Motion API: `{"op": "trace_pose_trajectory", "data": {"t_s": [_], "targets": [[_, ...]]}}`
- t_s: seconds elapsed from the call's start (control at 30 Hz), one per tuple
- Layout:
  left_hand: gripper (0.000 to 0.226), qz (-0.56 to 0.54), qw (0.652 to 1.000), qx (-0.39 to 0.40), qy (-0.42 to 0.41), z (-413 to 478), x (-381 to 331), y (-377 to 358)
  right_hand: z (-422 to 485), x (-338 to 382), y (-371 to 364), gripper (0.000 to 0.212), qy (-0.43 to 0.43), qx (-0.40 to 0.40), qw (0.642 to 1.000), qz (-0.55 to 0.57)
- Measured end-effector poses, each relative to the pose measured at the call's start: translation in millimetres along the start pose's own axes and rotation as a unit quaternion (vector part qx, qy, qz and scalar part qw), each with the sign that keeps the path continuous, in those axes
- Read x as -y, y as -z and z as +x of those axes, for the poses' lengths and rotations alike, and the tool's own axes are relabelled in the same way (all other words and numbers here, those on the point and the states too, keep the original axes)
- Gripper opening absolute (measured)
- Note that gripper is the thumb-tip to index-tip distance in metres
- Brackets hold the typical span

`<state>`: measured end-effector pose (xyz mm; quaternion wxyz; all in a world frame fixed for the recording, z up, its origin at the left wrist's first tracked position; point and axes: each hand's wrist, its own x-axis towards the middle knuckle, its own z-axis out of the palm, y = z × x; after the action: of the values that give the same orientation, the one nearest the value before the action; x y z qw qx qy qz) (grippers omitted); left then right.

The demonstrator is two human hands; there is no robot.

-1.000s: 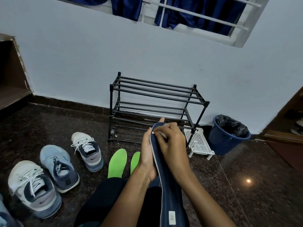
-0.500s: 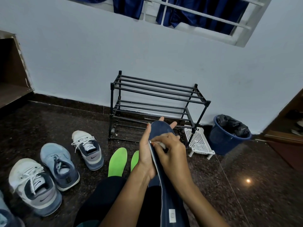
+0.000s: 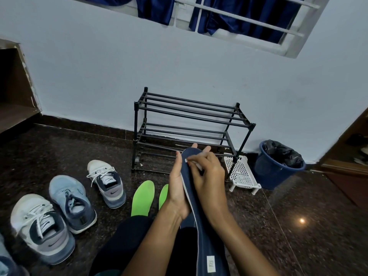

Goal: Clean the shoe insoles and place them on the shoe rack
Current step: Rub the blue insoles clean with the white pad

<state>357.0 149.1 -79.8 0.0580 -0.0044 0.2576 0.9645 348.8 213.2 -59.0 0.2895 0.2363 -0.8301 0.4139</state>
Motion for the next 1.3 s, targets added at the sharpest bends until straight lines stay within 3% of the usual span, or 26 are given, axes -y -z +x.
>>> {"op": "trace_pose_trajectory", "data": {"t_s": [0.1, 0.37, 0.7, 0.93, 1.13, 1.3], "targets": [[0.066, 0.000, 1.000, -0.021, 0.004, -1, 1, -1, -6, 2, -1, 0.014, 0.000, -0.005, 1.000, -0.002], [0.047, -0.027, 0.999, -0.011, -0.018, -2, 2, -5, 15, -5, 5, 0.013, -0.023, -0.014, 1.000, 0.000], [0.059, -0.032, 0.999, -0.002, -0.024, -2, 1, -6, -7, 7, -4, 0.014, 0.008, -0.008, 1.000, -0.019], [0.053, 0.001, 1.000, -0.002, -0.026, -4, 0, -8, 7, -8, 7, 0.014, -0.027, -0.023, 0.999, -0.013], [0.050, 0.016, 0.998, -0.015, -0.057, 2, -1, 0, -11, -4, 0, 0.015, 0.002, -0.009, 1.000, -0.020], [0.058, -0.005, 1.000, 0.001, -0.031, 3, 1, 1, -15, -4, 3, 0.015, 0.007, 0.002, 1.000, -0.025]]}}
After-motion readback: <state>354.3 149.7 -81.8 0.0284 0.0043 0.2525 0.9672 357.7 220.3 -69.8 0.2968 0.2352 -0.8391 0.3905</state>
